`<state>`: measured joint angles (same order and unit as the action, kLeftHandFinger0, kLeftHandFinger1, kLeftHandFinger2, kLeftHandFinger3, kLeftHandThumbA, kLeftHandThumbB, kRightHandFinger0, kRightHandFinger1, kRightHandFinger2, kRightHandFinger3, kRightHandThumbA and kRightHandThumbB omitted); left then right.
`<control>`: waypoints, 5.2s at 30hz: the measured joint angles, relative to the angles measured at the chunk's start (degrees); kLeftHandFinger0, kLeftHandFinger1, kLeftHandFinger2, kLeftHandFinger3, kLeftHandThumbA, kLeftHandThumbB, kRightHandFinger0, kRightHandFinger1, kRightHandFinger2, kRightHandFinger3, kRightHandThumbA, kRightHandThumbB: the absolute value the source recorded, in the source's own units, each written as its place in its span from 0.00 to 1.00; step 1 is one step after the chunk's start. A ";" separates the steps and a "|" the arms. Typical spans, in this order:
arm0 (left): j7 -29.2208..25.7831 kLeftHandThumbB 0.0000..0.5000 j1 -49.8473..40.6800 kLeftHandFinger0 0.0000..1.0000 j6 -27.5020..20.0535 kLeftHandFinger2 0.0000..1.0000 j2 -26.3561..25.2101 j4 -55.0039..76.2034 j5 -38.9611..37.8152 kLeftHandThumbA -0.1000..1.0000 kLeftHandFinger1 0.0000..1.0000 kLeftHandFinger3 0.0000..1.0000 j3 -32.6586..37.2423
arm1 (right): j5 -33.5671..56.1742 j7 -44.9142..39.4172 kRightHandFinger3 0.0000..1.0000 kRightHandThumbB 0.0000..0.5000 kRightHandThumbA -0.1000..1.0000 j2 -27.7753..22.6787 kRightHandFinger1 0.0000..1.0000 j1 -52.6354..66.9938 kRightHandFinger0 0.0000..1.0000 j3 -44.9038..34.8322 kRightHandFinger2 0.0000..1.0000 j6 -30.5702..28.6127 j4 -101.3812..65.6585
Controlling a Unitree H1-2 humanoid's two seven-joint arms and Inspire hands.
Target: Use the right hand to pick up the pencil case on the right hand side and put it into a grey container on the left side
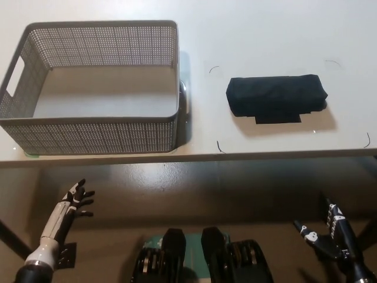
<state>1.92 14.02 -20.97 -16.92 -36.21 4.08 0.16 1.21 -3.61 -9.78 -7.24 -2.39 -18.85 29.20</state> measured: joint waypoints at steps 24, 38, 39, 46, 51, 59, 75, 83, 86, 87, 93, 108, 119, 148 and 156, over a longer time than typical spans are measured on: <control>0.09 1.00 0.74 0.74 -2.00 0.84 -0.65 -0.57 0.88 1.00 0.82 0.94 0.34 | -5.08 0.06 1.00 0.67 0.93 -3.92 1.00 12.24 1.00 -0.01 1.00 -0.58 -37.35; 0.60 1.00 1.05 0.75 -2.80 0.87 -1.01 -0.55 1.39 1.00 0.83 0.97 0.91 | -9.85 -1.37 1.00 0.77 1.00 -11.18 1.00 5.13 1.00 -4.32 1.00 7.87 -54.53; 0.67 1.00 1.10 0.75 -2.84 0.87 -1.04 -0.55 1.45 1.00 0.83 0.97 0.99 | -10.18 -1.70 1.00 0.77 1.00 -11.81 1.00 3.70 1.00 -4.28 1.00 8.80 -54.61; 0.89 1.00 1.08 0.73 -2.85 0.86 -1.12 -0.60 1.59 1.00 0.82 0.97 1.75 | -13.98 -5.46 1.00 0.71 0.97 -15.27 1.00 -6.83 1.00 -0.83 1.00 16.06 -53.94; 0.99 1.00 1.04 0.72 -2.86 0.84 -1.18 -0.55 1.70 1.00 0.81 0.95 1.99 | -17.05 -8.75 1.00 0.85 0.98 -17.63 1.00 -16.26 1.00 3.53 1.00 20.59 -50.90; 1.11 1.00 1.02 0.71 -3.12 0.83 -1.84 -0.43 1.76 1.00 0.81 0.93 1.98 | -22.46 -14.46 1.00 0.95 0.91 -20.01 1.00 -29.16 1.00 11.79 1.00 26.84 -41.20; 1.49 1.00 0.64 0.72 -3.66 0.84 -2.17 -0.56 1.74 1.00 0.82 0.92 2.02 | -31.22 -19.26 1.00 1.00 0.84 -17.35 1.00 -46.09 1.00 26.35 1.00 30.88 -7.01; 1.58 1.00 0.08 0.75 -3.80 0.84 -2.15 -0.57 1.75 1.00 0.82 0.93 2.40 | -33.55 -19.32 1.00 1.00 0.79 -14.37 1.00 -52.47 1.00 30.13 1.00 30.52 9.89; 1.62 1.00 -0.26 0.74 -3.81 0.83 -2.15 -0.58 1.75 1.00 0.82 0.92 2.45 | -33.91 -19.11 1.00 1.00 0.79 -13.72 1.00 -53.00 1.00 30.48 1.00 30.32 12.50; 1.66 1.00 -0.36 0.74 -3.81 0.84 -2.14 -0.58 1.70 1.00 0.82 0.92 2.45 | -34.06 -19.01 1.00 1.00 0.78 -13.56 1.00 -53.07 1.00 30.60 1.00 30.23 13.27; 2.17 1.00 -0.48 0.74 -3.83 0.82 -2.12 -0.58 1.64 1.00 0.81 0.91 2.50 | -34.60 -18.47 1.00 1.00 0.79 -12.52 1.00 -54.01 1.00 30.88 1.00 29.19 18.14; 2.48 1.00 -0.38 0.74 -3.84 0.83 -2.08 -0.79 1.55 1.00 0.81 0.91 2.94 | -34.67 -18.05 1.00 1.00 0.81 -10.07 1.00 -56.85 1.00 31.45 1.00 26.37 27.36; 3.82 1.00 -0.04 0.75 -3.85 0.85 -2.04 -1.24 1.04 1.00 0.83 0.94 3.03 | -34.71 -15.42 1.00 1.00 0.75 -6.48 1.00 -60.43 1.00 32.22 1.00 22.35 40.36; 5.49 1.00 3.59 0.79 -3.86 0.87 -2.05 -2.24 0.89 1.00 0.85 0.97 3.05 | -34.24 -9.31 1.00 1.00 0.60 -2.89 1.00 -62.06 1.00 34.04 1.00 19.64 50.68; 5.58 1.00 4.60 0.79 -3.86 0.88 -2.06 -2.35 0.89 1.00 0.84 1.00 3.07 | -33.47 -9.07 1.00 0.60 0.05 -2.91 0.89 -62.05 0.88 33.32 0.99 20.01 51.01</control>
<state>7.50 18.62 -24.83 -18.98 -38.57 4.98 3.23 -32.27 -12.67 -12.69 -69.30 30.93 1.15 80.21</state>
